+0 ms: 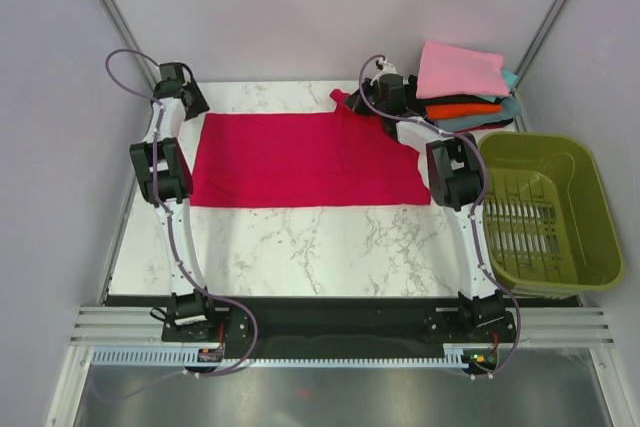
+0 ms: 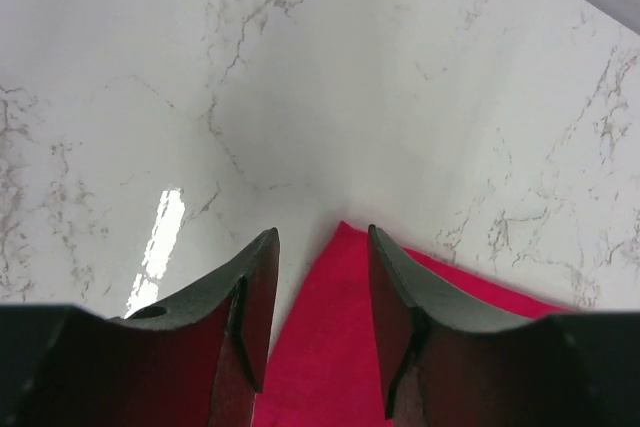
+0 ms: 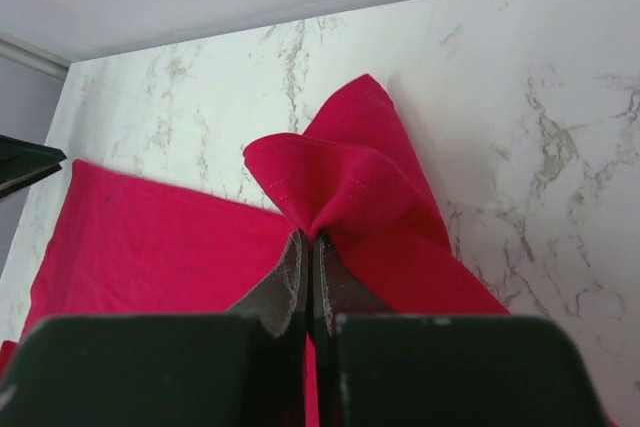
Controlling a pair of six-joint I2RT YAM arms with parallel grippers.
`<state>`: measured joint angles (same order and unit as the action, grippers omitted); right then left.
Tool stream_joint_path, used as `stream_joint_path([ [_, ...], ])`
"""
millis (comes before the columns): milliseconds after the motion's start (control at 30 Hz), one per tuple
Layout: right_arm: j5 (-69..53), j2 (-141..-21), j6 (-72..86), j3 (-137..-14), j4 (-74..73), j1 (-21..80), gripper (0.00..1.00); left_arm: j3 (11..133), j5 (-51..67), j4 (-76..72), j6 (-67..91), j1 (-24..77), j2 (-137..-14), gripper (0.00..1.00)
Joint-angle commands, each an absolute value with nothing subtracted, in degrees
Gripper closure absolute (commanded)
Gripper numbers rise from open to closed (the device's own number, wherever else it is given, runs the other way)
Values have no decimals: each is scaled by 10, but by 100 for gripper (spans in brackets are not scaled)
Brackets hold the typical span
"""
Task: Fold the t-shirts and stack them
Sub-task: Fold the tshirt
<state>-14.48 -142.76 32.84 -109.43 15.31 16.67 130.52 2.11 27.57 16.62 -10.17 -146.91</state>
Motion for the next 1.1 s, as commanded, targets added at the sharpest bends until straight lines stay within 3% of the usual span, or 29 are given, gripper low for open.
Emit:
stream_joint_path([
  [0,-163,-1381,339,-1083,207,164,100,1331,45,283,143,-102,-1490,52],
  [433,-149,-1402,316,-1124,171,159,100,1298,111,283,149,-103,-1482,52],
  [667,-149,-1396,315,-1119,170,148,100,1299,126,282,145,-105,-1484,74],
  [800,-172,-1390,309,-1113,186,144,100,1296,137,279,147,-105,-1482,98],
  [1067,-197,-1308,263,-1020,221,133,100,1213,155,254,152,-105,-1396,98],
])
